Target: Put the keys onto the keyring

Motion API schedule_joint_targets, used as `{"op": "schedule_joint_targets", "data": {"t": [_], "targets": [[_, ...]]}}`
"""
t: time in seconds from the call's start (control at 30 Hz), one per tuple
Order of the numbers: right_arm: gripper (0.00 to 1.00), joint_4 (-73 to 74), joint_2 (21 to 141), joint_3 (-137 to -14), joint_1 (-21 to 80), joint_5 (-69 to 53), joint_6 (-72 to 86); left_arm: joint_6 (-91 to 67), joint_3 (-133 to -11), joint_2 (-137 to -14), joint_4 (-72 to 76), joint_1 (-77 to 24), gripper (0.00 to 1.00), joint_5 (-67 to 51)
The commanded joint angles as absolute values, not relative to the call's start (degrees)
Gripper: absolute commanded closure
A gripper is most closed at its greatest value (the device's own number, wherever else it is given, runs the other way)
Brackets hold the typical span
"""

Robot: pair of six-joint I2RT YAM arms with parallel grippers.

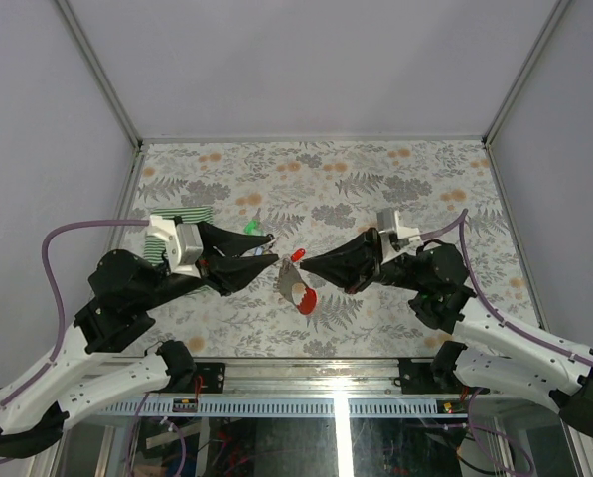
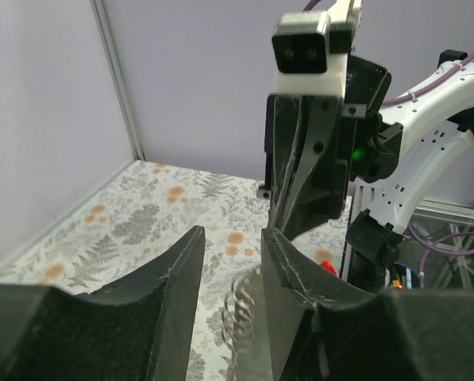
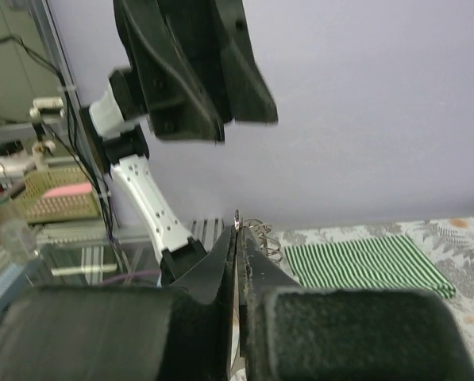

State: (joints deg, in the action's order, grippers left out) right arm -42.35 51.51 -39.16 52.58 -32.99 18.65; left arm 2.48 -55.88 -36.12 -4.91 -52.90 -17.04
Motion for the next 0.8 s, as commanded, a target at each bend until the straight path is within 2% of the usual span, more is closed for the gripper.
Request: {"op": "schedule_joint_targets", "data": {"t": [0.0,0.23,0.47,0.63,0.77], "targets": [[1.0,-57.6,51.2,-38.8,53.0,-27.1,25.9,-3.3,-53.5,-35.5,-1.2,-53.2,0.65,-15.1],[1.0,-65.3,52.2,-36.9,53.0,-23.9,28.1,-1.4,-49.0,-33.8,5.6,-53.2,0.66,-25.2],[1.0,-69.5,52.7,-36.4,53.0,-23.8,28.7,-0.8,-49.0,-35.8,6.6,-53.2,0.68,-24.9],[1.0,-69.7,52.6,-36.8,53.0,-22.1,28.3,-1.4,-48.0,-36.4,8.9,-53.2,0.68,-20.2],[1.0,-64.2,51.8,-38.2,53.0,-18.7,25.0,-3.3,-47.9,-36.4,10.3,-53.2,0.62,-11.1]]}}
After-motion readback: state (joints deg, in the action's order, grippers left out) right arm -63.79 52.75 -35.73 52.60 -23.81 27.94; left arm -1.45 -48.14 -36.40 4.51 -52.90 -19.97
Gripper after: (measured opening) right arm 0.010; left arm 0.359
